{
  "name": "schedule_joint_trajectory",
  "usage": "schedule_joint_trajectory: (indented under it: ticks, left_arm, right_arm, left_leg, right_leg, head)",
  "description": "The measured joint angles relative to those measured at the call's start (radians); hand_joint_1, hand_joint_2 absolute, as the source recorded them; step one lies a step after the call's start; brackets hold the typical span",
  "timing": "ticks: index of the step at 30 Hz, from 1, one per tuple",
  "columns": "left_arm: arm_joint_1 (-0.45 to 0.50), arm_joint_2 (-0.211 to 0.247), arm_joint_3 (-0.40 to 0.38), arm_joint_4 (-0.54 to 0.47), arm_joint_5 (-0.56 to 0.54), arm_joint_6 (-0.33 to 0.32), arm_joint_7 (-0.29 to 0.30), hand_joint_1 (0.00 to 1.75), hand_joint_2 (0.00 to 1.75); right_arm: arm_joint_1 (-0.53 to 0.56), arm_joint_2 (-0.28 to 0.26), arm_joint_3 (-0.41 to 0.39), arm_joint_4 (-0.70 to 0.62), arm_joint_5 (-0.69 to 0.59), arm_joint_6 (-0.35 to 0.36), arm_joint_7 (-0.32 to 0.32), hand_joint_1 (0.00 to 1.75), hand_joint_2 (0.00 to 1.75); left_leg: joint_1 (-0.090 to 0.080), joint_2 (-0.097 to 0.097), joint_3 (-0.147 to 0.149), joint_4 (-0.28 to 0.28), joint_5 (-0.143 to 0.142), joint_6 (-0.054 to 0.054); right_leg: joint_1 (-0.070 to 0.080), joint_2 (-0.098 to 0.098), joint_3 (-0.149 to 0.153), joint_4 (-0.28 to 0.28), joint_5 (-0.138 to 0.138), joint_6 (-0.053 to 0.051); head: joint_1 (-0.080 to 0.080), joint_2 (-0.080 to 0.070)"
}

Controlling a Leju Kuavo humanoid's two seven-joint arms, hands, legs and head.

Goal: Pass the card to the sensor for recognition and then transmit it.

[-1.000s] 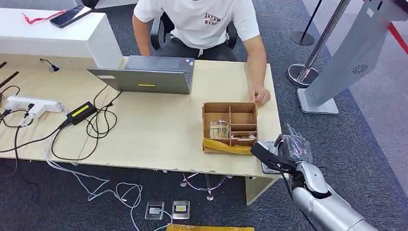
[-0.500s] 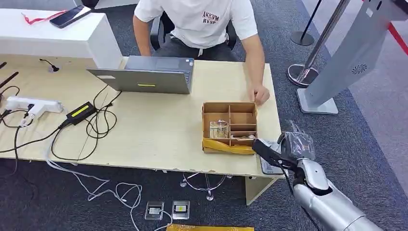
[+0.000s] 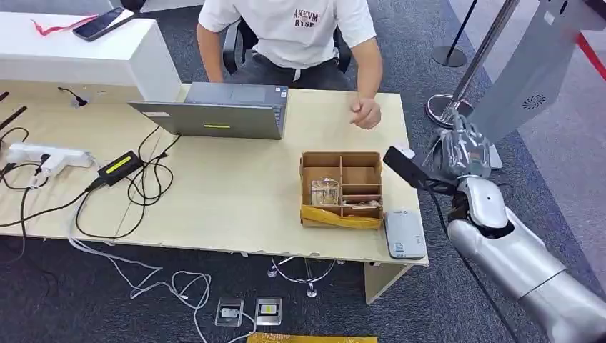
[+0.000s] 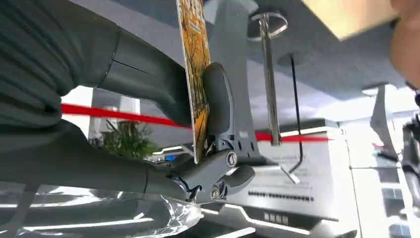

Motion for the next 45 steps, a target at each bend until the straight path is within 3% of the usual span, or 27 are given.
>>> schedule_joint_trajectory:
  ticks: [9,15,21,28,29,30,31,45]
  left_arm:
    - [-0.002,0.0,-0.008,0.0,-0.029,-0.002,0.013,0.0,1.75]
    - [-0.017,0.0,-0.032,-0.002,-0.04,-0.002,0.04,0.0,1.75]
    - [-0.027,0.001,-0.054,-0.004,-0.04,-0.002,0.053,0.0,1.75]
    - [-0.029,0.001,-0.076,-0.006,-0.043,-0.002,0.059,0.0,1.75]
    - [-0.029,0.001,-0.077,-0.006,-0.043,-0.003,0.063,0.0,1.75]
    - [-0.029,0.001,-0.079,-0.006,-0.043,-0.004,0.066,0.0,1.75]
    - [-0.029,0.002,-0.08,-0.006,-0.043,-0.004,0.068,0.0,1.75]
    - [-0.028,0.003,-0.104,-0.006,-0.016,-0.004,0.076,0.0,1.75]
  right_arm:
    - [-0.123,0.016,0.01,0.003,0.01,0.042,0.021,1.75,1.75]
    - [-0.185,0.067,0.033,0.07,0.013,0.08,0.013,1.75,1.75]
    - [-0.224,0.126,0.054,0.164,0.015,0.045,-0.026,1.75,1.75]
    - [-0.232,0.156,0.07,0.238,0.011,0.004,-0.041,1.75,1.75]
    - [-0.232,0.16,0.074,0.248,0.008,-0.001,-0.043,1.62,1.75]
    - [-0.231,0.161,0.077,0.255,0.006,-0.005,-0.045,0.19,1.75]
    - [-0.23,0.164,0.079,0.262,0.005,-0.009,-0.048,0.0,1.75]
    - [-0.203,0.193,0.081,0.347,-0.053,-0.147,-0.103,0.0,1.75]
  left_leg:
    - [0.0,-0.001,-0.001,0.0,0.0,0.0]
    - [0.0,-0.002,-0.001,0.0,0.0,0.0]
    - [0.0,-0.002,-0.001,0.0,0.0,-0.001]
    - [0.0,-0.002,-0.001,0.0,0.0,-0.001]
    - [0.0,-0.002,-0.001,0.0,0.0,-0.001]
    - [0.0,-0.002,-0.001,0.0,0.0,-0.001]
    - [0.0,-0.002,-0.001,0.0,0.0,-0.001]
    - [0.0,-0.002,-0.001,0.0,0.0,-0.001]
  right_leg:
    - [0.0,-0.001,0.0,0.0,0.0,0.0]
    - [0.0,-0.002,0.0,0.0,0.0,0.0]
    - [0.0,-0.002,0.0,0.0,0.0,0.0]
    - [0.0,-0.002,0.0,0.0,0.0,0.0]
    - [0.0,-0.002,0.0,0.0,0.0,0.0]
    - [0.0,-0.002,0.0,0.0,0.0,0.0]
    - [0.0,-0.002,0.0,0.0,0.0,0.0]
    - [0.0,-0.002,0.0,0.0,0.0,0.0]
  head:
    - [0.0,0.0]
    - [0.0,0.0]
    - [0.0,0.0]
    - [0.0,0.0]
    - [0.0,0.0]
    - [0.0,0.0]
    - [0.0,0.0]
    - [0.0,0.0]
